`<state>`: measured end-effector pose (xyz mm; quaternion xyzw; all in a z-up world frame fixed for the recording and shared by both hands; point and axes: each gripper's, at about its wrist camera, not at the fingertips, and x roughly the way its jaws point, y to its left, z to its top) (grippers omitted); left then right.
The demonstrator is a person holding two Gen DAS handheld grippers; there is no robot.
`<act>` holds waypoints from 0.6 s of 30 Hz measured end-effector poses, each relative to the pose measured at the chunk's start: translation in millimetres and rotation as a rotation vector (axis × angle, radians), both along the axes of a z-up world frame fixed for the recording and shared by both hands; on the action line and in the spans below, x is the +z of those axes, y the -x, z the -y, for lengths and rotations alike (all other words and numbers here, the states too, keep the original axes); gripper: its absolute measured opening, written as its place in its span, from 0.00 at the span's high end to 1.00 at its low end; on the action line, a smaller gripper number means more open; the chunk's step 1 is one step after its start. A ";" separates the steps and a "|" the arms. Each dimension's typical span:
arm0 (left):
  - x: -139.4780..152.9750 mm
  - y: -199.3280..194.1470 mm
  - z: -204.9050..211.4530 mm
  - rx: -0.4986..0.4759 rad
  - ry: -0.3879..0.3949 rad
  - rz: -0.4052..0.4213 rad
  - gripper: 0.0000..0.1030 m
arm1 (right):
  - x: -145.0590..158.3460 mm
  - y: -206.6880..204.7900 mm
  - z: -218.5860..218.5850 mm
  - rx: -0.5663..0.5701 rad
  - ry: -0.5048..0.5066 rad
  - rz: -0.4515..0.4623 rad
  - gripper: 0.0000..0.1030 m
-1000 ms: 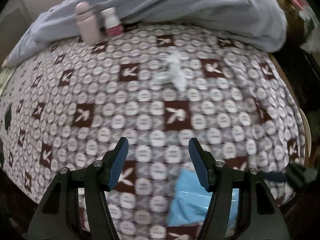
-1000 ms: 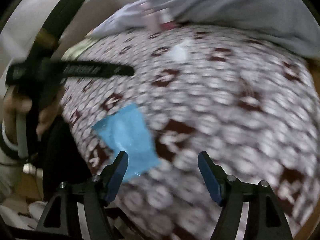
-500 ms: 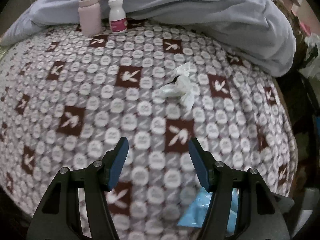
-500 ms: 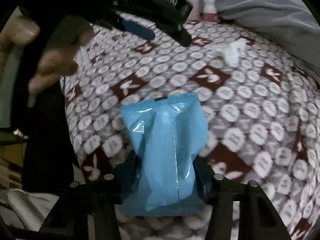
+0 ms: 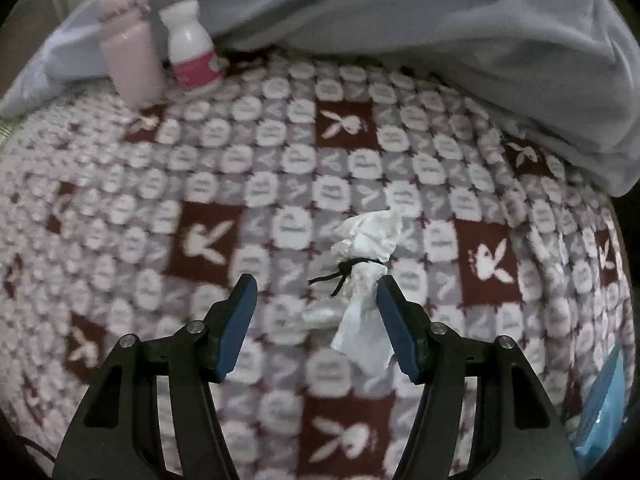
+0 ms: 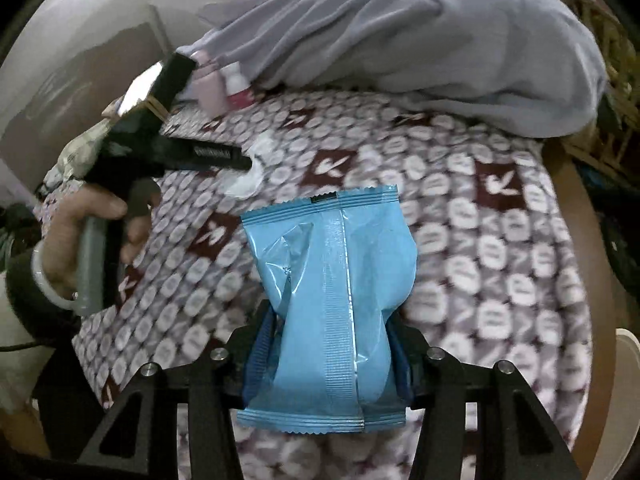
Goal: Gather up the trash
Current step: 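Grasp the white tissue with the left tool while the right tool grasps the blue packet, then carry the tissue and blue packet over the white bucket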
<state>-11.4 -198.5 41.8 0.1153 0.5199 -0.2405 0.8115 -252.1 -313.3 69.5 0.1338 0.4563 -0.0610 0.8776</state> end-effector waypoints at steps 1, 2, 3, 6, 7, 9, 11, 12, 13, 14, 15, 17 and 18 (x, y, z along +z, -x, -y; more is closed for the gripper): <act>-1.9 -0.4 0.5 -0.003 0.019 -0.016 0.52 | -0.1 -0.6 4.4 -0.009 0.003 -0.005 0.51; -2.9 0.1 1.6 -0.007 0.028 -0.028 0.71 | -0.9 -1.3 8.1 -0.022 0.008 -0.009 0.51; -3.4 1.3 3.4 -0.018 0.037 -0.047 0.80 | -2.4 -3.2 11.4 -0.038 0.014 -0.012 0.51; 3.4 13.9 6.8 -0.045 0.023 -0.019 0.90 | -3.7 -3.2 20.1 -0.066 0.014 -0.010 0.51; 6.6 18.9 6.0 -0.052 0.031 -0.021 0.91 | -3.6 -1.9 22.5 -0.076 0.012 -0.007 0.51; 14.3 31.0 3.6 -0.065 0.056 -0.033 0.92 | -2.8 0.7 25.8 -0.088 0.000 0.001 0.51; 21.6 43.7 2.2 -0.078 0.065 -0.034 0.92 | -0.7 4.0 27.3 -0.097 0.000 0.009 0.51; 25.8 51.9 1.4 -0.086 0.067 -0.029 0.92 | 0.4 7.0 28.6 -0.104 0.001 0.010 0.51; 29.7 60.4 1.2 -0.097 0.070 -0.024 0.92 | 0.8 8.9 29.9 -0.110 -0.001 0.010 0.51; 33.0 68.3 1.9 -0.108 0.074 -0.022 0.92 | 1.7 11.6 31.0 -0.116 -0.003 0.010 0.51; 35.9 74.9 2.3 -0.117 0.077 -0.020 0.92 | 2.9 15.0 32.0 -0.121 -0.002 0.010 0.51; 41.4 90.0 3.9 -0.134 0.079 -0.015 0.92 | 4.6 20.3 32.1 -0.128 0.010 0.011 0.51; 44.0 96.4 4.6 -0.144 0.083 -0.016 0.92 | 5.8 23.6 32.4 -0.133 0.016 0.011 0.51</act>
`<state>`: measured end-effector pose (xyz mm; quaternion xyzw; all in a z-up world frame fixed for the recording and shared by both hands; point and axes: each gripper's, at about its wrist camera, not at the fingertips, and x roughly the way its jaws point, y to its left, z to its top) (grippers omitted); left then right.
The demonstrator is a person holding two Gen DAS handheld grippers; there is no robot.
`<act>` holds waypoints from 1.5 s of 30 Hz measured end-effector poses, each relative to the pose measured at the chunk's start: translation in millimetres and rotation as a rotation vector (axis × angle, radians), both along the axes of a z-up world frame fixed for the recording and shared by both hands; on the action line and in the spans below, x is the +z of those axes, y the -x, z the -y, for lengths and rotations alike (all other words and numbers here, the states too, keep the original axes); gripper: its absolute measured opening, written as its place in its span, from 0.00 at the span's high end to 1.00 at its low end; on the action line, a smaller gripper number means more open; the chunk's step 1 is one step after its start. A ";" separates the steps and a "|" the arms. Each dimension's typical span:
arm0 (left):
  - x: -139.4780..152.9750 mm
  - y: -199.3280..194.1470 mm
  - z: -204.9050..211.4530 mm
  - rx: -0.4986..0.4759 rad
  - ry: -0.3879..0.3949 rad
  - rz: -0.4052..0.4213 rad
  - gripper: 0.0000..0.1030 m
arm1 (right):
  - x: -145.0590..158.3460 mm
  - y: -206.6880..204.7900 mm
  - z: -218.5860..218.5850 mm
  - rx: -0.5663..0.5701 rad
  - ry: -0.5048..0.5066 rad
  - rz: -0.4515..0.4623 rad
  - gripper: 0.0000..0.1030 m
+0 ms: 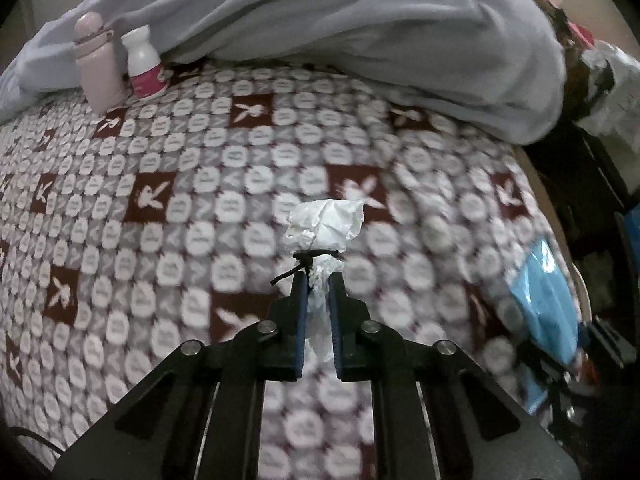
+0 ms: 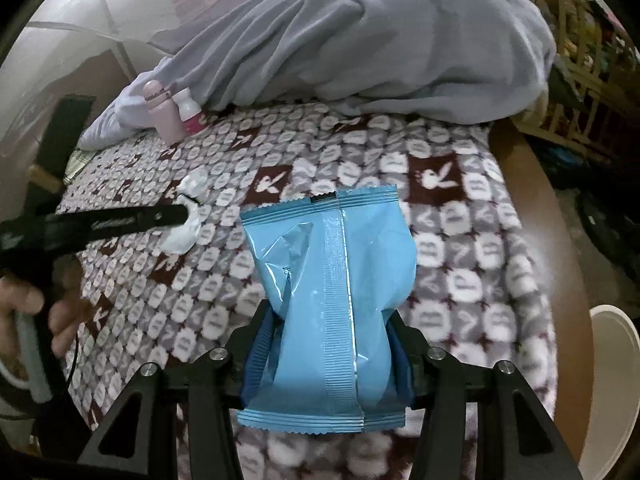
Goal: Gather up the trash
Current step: 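Carry the tissue and blue packet over the white bucket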
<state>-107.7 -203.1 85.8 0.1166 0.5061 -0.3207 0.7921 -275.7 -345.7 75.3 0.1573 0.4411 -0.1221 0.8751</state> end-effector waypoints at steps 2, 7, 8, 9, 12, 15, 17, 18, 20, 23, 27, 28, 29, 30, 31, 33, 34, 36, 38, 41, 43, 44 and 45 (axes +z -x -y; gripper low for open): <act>6.2 14.3 1.9 -0.018 0.012 0.004 0.92 | 1.9 6.7 2.2 -0.015 -0.003 0.003 0.51; 17.7 44.9 10.4 -0.054 0.022 0.028 0.92 | 5.2 26.7 10.9 -0.061 -0.007 0.008 0.51; 19.4 50.8 12.7 -0.062 0.021 0.040 0.92 | 5.7 30.2 12.5 -0.069 -0.007 0.008 0.51; 21.5 58.2 15.5 -0.072 0.021 0.050 0.92 | 6.1 33.2 13.9 -0.075 -0.007 0.008 0.51; 24.5 72.5 22.3 -0.093 0.023 0.060 0.92 | 7.9 42.1 19.2 -0.093 -0.007 0.010 0.51; 25.8 83.0 28.6 -0.106 0.023 0.061 0.92 | 10.7 50.8 23.4 -0.109 -0.006 0.013 0.51; 26.8 89.4 32.4 -0.115 0.023 0.064 0.92 | 12.1 55.1 25.8 -0.117 -0.006 0.015 0.51; 27.7 93.9 35.2 -0.123 0.023 0.066 0.92 | 12.5 57.1 26.6 -0.120 -0.006 0.016 0.51; 28.8 100.2 39.7 -0.135 0.022 0.069 0.92 | 13.5 63.2 29.4 -0.129 -0.006 0.021 0.51; 30.4 110.8 47.2 -0.162 0.025 0.065 0.92 | 15.9 73.0 35.6 -0.146 -0.007 0.027 0.51; 32.7 124.5 59.2 -0.200 0.037 0.051 0.92 | 19.4 86.3 45.0 -0.174 -0.006 0.034 0.51; 33.2 127.7 62.8 -0.209 0.040 0.044 0.92 | 20.3 90.1 47.8 -0.182 -0.005 0.035 0.51; 33.9 131.3 66.4 -0.219 0.044 0.040 0.92 | 21.3 94.5 51.0 -0.191 -0.003 0.035 0.51; 34.7 135.7 70.9 -0.232 0.048 0.037 0.92 | 21.9 98.7 53.8 -0.201 -0.002 0.036 0.51; 35.5 140.0 75.2 -0.244 0.049 0.036 0.92 | 22.6 104.3 57.7 -0.213 -0.002 0.035 0.51; 35.5 147.4 82.2 -0.265 0.051 0.033 0.92 | 23.0 113.7 64.2 -0.233 -0.002 0.033 0.51; 35.4 151.8 86.1 -0.276 0.051 0.032 0.92 | 23.1 118.5 67.3 -0.244 -0.001 0.033 0.51; 35.4 160.2 93.9 -0.298 0.050 0.030 0.92 | 23.1 127.0 73.6 -0.263 -0.002 0.034 0.51; 35.5 168.8 102.0 -0.319 0.050 0.028 0.92 | 22.9 137.3 81.4 -0.287 -0.005 0.035 0.51; 35.5 182.3 115.7 -0.354 0.047 0.030 0.92 | 22.2 150.8 92.6 -0.318 -0.008 0.035 0.51; 35.8 190.1 125.2 -0.374 0.046 0.030 0.92 | 21.5 160.2 100.1 -0.340 -0.010 0.034 0.51; 36.0 192.8 128.8 -0.382 0.046 0.030 0.92 | 21.5 164.2 102.9 -0.349 -0.010 0.035 0.51; 36.3 197.8 134.9 -0.394 0.046 0.030 0.92 | 21.4 169.8 106.7 -0.362 -0.011 0.035 0.51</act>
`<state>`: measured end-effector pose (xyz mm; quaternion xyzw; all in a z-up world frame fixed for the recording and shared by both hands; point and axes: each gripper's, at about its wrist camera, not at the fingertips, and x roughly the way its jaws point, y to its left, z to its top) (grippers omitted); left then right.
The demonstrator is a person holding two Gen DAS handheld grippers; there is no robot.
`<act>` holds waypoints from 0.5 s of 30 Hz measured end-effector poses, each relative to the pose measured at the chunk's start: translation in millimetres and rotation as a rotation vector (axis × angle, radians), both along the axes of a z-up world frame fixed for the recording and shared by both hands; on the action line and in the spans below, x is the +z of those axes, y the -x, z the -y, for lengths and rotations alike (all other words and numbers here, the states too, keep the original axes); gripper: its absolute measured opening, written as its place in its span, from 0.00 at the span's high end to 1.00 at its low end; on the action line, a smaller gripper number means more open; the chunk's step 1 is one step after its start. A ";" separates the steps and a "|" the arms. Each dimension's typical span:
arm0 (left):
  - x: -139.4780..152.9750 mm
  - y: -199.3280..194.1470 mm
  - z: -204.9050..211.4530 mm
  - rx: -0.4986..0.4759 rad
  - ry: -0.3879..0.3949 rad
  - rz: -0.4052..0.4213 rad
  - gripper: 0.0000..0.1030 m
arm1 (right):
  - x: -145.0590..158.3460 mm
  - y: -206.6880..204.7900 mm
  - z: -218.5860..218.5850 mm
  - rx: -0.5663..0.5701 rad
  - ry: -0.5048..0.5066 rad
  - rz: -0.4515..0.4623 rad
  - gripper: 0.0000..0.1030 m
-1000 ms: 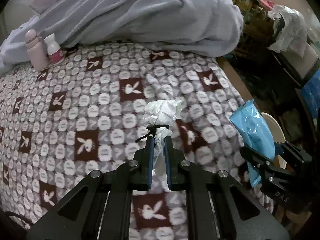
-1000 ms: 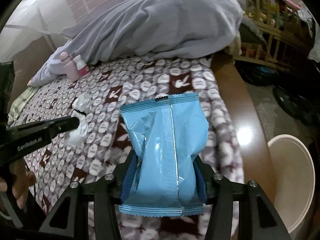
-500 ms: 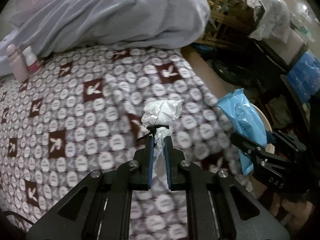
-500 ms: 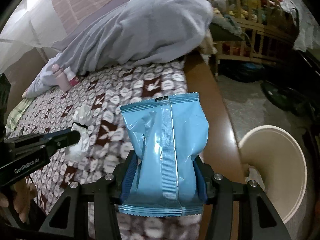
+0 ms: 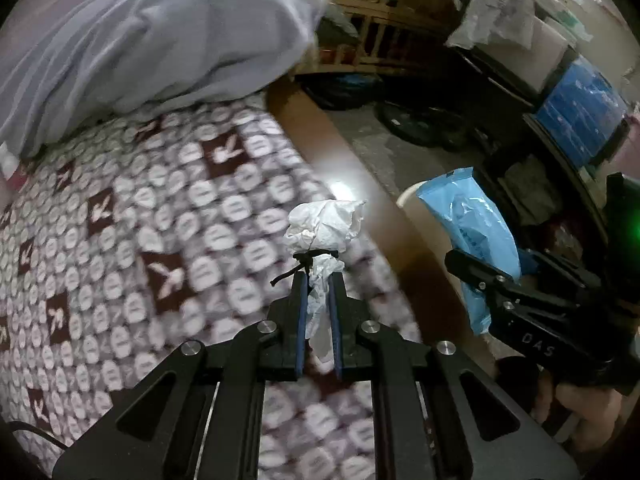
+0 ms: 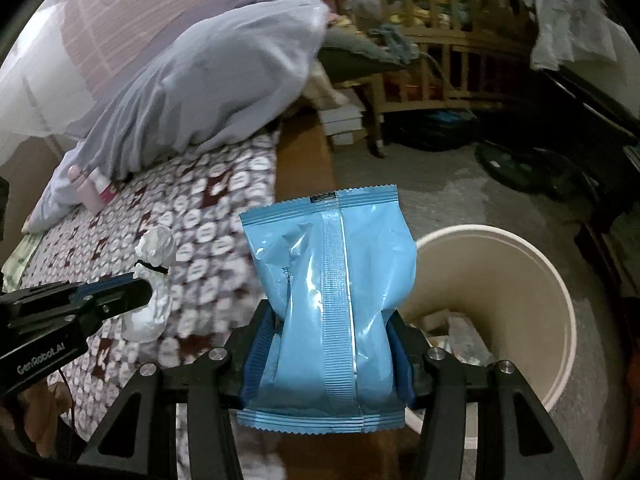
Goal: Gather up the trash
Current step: 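Carry the tissue and blue packet over the white bucket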
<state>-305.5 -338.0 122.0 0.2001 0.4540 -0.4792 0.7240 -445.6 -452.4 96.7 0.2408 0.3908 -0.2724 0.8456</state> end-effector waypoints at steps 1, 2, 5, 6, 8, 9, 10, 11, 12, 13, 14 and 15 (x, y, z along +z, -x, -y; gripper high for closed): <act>0.2 3.2 3.9 -0.008 0.000 0.000 0.92 | 0.0 4.4 2.8 -0.009 -0.001 0.000 0.51; 0.2 7.2 8.7 -0.017 -0.001 0.001 0.92 | -0.2 8.8 5.8 -0.019 -0.003 0.000 0.51; -0.7 19.3 22.6 -0.046 -0.004 0.002 0.92 | -1.5 21.9 14.8 -0.048 -0.005 -0.003 0.51; -1.4 24.0 28.2 -0.057 -0.006 0.003 0.92 | -2.5 26.6 18.0 -0.058 -0.008 -0.005 0.51; -2.8 30.6 36.9 -0.074 -0.007 0.001 0.92 | -5.3 36.2 25.0 -0.079 -0.014 -0.010 0.51; -3.6 33.5 41.0 -0.082 -0.008 0.000 0.92 | -6.3 39.8 27.3 -0.086 -0.015 -0.012 0.51; -4.1 35.6 44.1 -0.087 -0.010 0.000 0.92 | -8.1 45.1 31.0 -0.098 -0.019 -0.014 0.51; -5.1 38.5 47.7 -0.093 -0.011 -0.001 0.92 | -9.4 48.5 33.6 -0.106 -0.022 -0.017 0.51; -6.7 41.3 53.0 -0.101 -0.013 -0.006 0.92 | -10.5 51.5 35.7 -0.112 -0.024 -0.018 0.51; -8.0 42.9 56.7 -0.108 -0.014 -0.012 0.92 | -12.2 56.3 38.8 -0.121 -0.026 -0.021 0.51; -9.5 45.2 61.4 -0.117 -0.014 -0.019 0.92 | -13.3 59.4 41.2 -0.127 -0.028 -0.022 0.51; -10.5 48.1 66.2 -0.126 -0.013 -0.026 0.92 | -14.4 62.0 43.2 -0.133 -0.029 -0.024 0.51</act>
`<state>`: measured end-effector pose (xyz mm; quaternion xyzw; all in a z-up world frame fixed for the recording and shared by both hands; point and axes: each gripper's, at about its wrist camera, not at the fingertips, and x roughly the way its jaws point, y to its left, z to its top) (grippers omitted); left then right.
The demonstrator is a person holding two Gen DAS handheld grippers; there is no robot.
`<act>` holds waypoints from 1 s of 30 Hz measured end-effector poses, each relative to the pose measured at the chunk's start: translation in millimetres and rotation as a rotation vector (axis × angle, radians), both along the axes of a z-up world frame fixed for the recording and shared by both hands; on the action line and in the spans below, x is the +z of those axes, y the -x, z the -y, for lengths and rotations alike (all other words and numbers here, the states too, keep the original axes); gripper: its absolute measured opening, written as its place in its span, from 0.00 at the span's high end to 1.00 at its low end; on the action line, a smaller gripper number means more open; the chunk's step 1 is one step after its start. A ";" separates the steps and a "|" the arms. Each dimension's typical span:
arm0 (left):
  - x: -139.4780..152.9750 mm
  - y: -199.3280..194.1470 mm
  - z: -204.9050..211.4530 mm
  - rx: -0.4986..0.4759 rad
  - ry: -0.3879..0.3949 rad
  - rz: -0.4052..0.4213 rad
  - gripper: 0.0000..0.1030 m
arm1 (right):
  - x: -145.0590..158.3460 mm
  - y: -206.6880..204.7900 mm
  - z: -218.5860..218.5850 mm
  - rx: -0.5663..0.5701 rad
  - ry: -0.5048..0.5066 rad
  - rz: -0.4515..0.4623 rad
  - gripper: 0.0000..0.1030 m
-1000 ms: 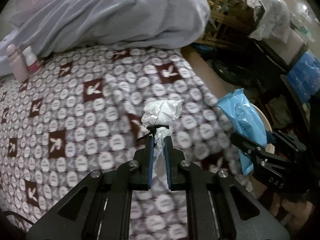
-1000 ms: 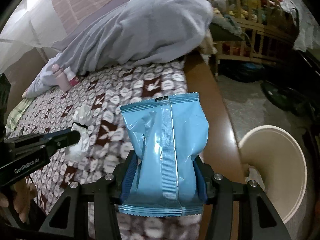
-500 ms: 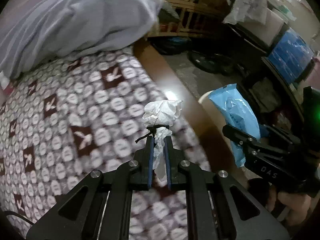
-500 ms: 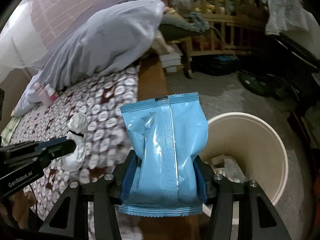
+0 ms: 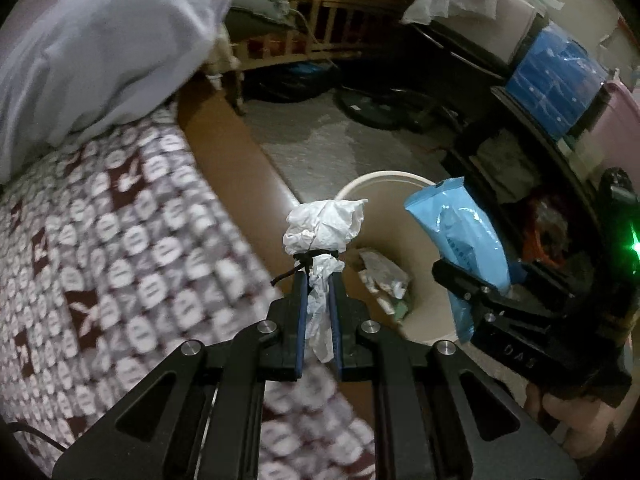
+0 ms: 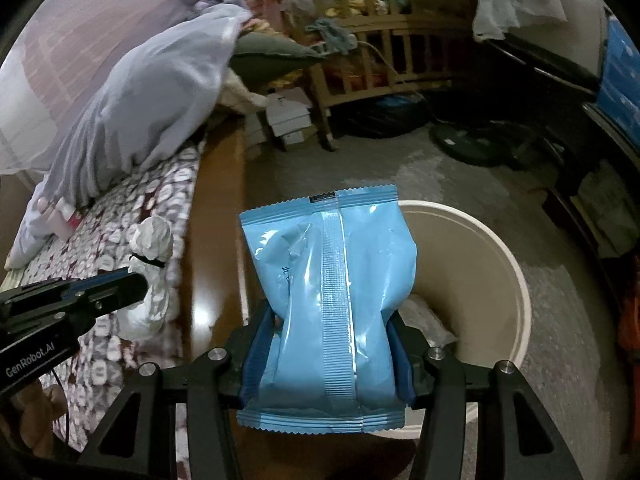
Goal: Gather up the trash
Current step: 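Carry the tissue and blue packet over the white bucket, then open both tools to drop the tissue and blue packet into the bucket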
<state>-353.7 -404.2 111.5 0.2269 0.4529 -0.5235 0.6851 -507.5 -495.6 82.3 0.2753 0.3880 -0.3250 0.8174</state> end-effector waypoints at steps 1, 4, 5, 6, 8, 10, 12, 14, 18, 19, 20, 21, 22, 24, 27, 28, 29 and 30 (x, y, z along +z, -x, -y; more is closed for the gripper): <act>-0.5 2.5 2.8 -0.005 0.000 0.000 0.92 | -1.4 3.5 2.8 -0.009 -0.003 -0.002 0.51; -2.5 10.5 13.6 -0.027 -0.001 -0.004 0.92 | -5.4 9.9 9.6 -0.029 -0.009 -0.007 0.51; -3.4 13.2 17.3 -0.034 -0.002 -0.005 0.92 | -7.0 13.0 12.5 -0.037 -0.011 -0.009 0.51; -4.2 15.3 20.5 -0.040 -0.002 -0.006 0.92 | -8.3 16.0 14.3 -0.044 -0.014 -0.010 0.51; -6.4 19.3 26.9 -0.051 -0.003 -0.013 0.92 | -10.3 20.2 17.6 -0.056 -0.019 -0.012 0.51; -10.0 22.4 32.7 -0.066 -0.006 -0.027 0.92 | -13.2 24.8 21.5 -0.067 -0.022 -0.018 0.51; -13.4 25.4 37.8 -0.080 -0.010 -0.038 0.92 | -15.6 29.5 25.5 -0.080 -0.026 -0.021 0.51; -15.8 27.9 43.0 -0.090 -0.009 -0.046 0.92 | -17.1 34.0 29.1 -0.093 -0.026 -0.023 0.51; -20.3 28.7 49.3 -0.099 -0.003 -0.078 0.87 | -17.8 41.4 36.2 -0.129 -0.017 -0.028 0.47; -20.7 29.0 49.7 -0.101 0.003 -0.076 0.82 | -18.1 42.5 38.1 -0.139 -0.016 -0.031 0.44; -20.7 29.2 49.2 -0.101 0.011 -0.070 0.66 | -18.3 44.3 39.9 -0.148 -0.016 -0.033 0.41; -20.7 28.3 48.1 -0.094 0.018 -0.073 0.50 | -18.7 45.5 41.0 -0.154 -0.015 -0.032 0.34; -20.9 26.5 46.8 -0.082 0.029 -0.091 0.46 | -19.1 46.2 41.8 -0.162 -0.015 -0.027 0.33; -21.2 22.9 45.5 -0.067 0.040 -0.112 0.45 | -20.6 48.0 42.9 -0.172 -0.026 -0.019 0.32; -18.4 21.0 40.1 -0.052 0.037 -0.071 0.45 | -21.4 48.7 40.6 -0.182 -0.038 -0.020 0.32; -16.7 21.4 37.6 -0.050 0.036 -0.055 0.45 | -19.9 48.4 37.7 -0.178 -0.034 -0.017 0.32; -15.8 21.8 35.7 -0.049 0.036 -0.042 0.45 | -18.1 48.4 35.0 -0.173 -0.028 -0.014 0.32; -13.0 23.0 32.0 -0.045 0.036 -0.017 0.45 | -16.0 47.6 31.7 -0.168 -0.018 -0.013 0.32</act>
